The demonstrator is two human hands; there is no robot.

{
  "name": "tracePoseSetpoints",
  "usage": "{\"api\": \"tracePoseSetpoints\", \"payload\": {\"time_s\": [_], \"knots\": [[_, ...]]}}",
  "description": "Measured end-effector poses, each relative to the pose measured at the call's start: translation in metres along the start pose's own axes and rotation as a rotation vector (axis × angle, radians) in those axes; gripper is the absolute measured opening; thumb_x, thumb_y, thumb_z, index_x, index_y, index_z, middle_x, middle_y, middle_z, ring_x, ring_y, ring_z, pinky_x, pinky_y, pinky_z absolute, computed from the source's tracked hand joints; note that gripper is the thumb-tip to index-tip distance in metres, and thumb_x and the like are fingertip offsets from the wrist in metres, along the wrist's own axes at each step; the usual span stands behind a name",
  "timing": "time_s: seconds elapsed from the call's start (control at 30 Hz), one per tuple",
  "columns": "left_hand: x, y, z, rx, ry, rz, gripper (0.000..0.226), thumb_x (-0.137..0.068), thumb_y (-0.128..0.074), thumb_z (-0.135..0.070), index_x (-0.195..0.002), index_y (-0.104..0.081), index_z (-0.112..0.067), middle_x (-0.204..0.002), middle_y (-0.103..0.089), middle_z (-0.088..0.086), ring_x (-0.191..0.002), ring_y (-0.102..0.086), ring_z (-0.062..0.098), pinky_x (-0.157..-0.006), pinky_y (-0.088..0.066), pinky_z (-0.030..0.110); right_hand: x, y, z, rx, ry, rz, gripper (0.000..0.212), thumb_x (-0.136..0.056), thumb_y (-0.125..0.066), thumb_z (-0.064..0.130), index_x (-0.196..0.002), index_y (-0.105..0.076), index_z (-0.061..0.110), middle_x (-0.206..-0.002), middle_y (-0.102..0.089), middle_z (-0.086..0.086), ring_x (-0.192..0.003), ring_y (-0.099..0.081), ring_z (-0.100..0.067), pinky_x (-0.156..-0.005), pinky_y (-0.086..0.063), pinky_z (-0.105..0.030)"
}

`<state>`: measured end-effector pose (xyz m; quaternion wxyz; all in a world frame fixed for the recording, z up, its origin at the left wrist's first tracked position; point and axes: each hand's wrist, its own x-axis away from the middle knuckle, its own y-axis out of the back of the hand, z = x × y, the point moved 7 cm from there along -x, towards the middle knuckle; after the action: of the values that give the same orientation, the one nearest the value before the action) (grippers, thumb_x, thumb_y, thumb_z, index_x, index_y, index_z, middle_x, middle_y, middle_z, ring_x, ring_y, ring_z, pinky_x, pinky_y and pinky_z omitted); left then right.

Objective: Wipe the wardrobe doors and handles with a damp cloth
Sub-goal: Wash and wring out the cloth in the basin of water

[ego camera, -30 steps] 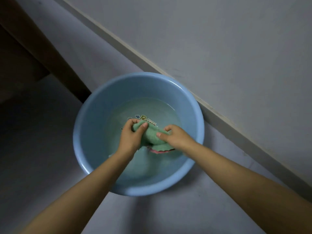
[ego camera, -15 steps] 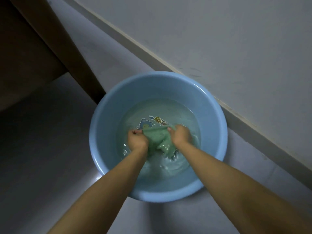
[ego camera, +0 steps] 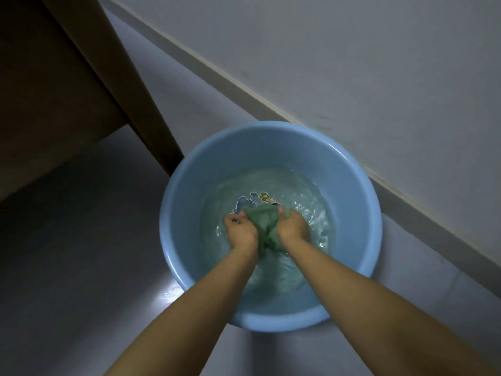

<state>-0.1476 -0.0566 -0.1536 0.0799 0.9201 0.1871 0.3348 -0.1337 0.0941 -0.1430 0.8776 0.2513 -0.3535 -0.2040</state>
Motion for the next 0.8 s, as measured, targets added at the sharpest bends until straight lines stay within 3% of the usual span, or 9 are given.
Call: {"api": "tracePoseSetpoints", "payload": {"time_s": [0.07,0.13,0.23,0.37,0.5,0.6,0.7,0.8], "knots": [[0.001,-0.008,-0.005,0.003,-0.044,0.088,0.015,-0.101,-0.043,-0.031,-0.099,-0.043,-0.016,-0.101,-0.060,0.014,-0.083,-0.052,0.025,-0.083,-0.044,0.035,0.014,-0.006,0.022,-0.121,0.147,0.025,0.041,-0.100,-0.041,0.041,-0.082,-0.062,0.010,-0.086,-0.064,-0.015,-0.089,-0.057,-0.033,-0.071,-0.037,-0.033],[0.007,-0.014,-0.014,0.026,-0.094,0.168,0.021,-0.101,-0.040,-0.036,-0.101,-0.045,-0.016,-0.094,-0.061,0.008,-0.086,-0.056,0.024,-0.086,-0.047,0.035,0.028,-0.007,0.037,-0.262,0.207,0.000,0.049,-0.098,-0.045,0.042,-0.055,-0.044,0.018,-0.055,-0.046,-0.002,-0.064,-0.047,-0.025,-0.063,-0.032,-0.030],[0.019,-0.018,-0.030,0.054,-0.167,0.256,0.027,-0.104,-0.034,-0.030,-0.104,-0.052,-0.009,-0.080,-0.054,-0.003,-0.075,-0.054,0.010,-0.066,-0.044,0.014,0.035,-0.003,0.042,-0.360,0.258,-0.039,0.054,-0.097,-0.045,0.045,-0.052,-0.044,0.016,-0.050,-0.048,0.001,-0.058,-0.049,-0.021,-0.061,-0.037,-0.031],[0.027,-0.020,-0.030,0.057,-0.139,0.325,0.039,-0.102,-0.036,-0.039,-0.084,-0.058,-0.012,-0.069,-0.059,0.004,-0.068,-0.056,0.020,-0.063,-0.043,0.028,0.038,0.004,0.049,-0.232,0.407,-0.088,0.057,-0.099,-0.043,0.040,-0.047,-0.034,0.018,-0.047,-0.041,0.001,-0.058,-0.045,-0.023,-0.058,-0.030,-0.030],[0.037,-0.018,-0.026,0.030,-0.179,0.345,0.041,-0.102,-0.038,-0.032,-0.074,-0.060,-0.012,-0.069,-0.061,0.006,-0.065,-0.056,0.018,-0.062,-0.045,0.027,0.019,0.007,0.039,0.076,0.392,-0.029,0.056,-0.100,-0.035,0.047,-0.052,-0.042,0.019,-0.071,-0.060,-0.020,-0.071,-0.056,-0.031,-0.062,-0.034,-0.031],[0.033,-0.005,-0.035,-0.036,-0.261,0.220,0.033,-0.102,-0.039,-0.029,-0.079,-0.052,-0.010,-0.073,-0.047,0.008,-0.069,-0.043,0.018,-0.069,-0.036,0.031,-0.004,0.012,0.012,0.298,0.201,0.060,0.062,-0.099,-0.029,0.054,-0.085,-0.067,0.007,-0.095,-0.067,-0.019,-0.091,-0.061,-0.034,-0.071,-0.042,-0.033],[0.014,0.010,-0.036,-0.158,-0.204,0.134,0.028,-0.103,-0.037,-0.031,-0.094,-0.052,-0.009,-0.089,-0.051,0.005,-0.084,-0.046,0.021,-0.078,-0.035,0.030,-0.011,0.015,-0.003,0.334,0.076,0.079,0.061,-0.099,-0.030,0.054,-0.101,-0.066,0.004,-0.107,-0.066,-0.018,-0.099,-0.061,-0.034,-0.075,-0.043,-0.033],[0.001,0.015,-0.028,-0.263,-0.146,0.163,0.029,-0.100,-0.041,-0.025,-0.111,-0.055,-0.002,-0.108,-0.055,0.010,-0.097,-0.051,0.025,-0.082,-0.038,0.029,-0.006,0.016,-0.003,0.267,0.052,0.070,0.042,-0.102,-0.037,0.040,-0.119,-0.056,0.006,-0.121,-0.062,-0.016,-0.108,-0.058,-0.033,-0.079,-0.042,-0.033]]}}
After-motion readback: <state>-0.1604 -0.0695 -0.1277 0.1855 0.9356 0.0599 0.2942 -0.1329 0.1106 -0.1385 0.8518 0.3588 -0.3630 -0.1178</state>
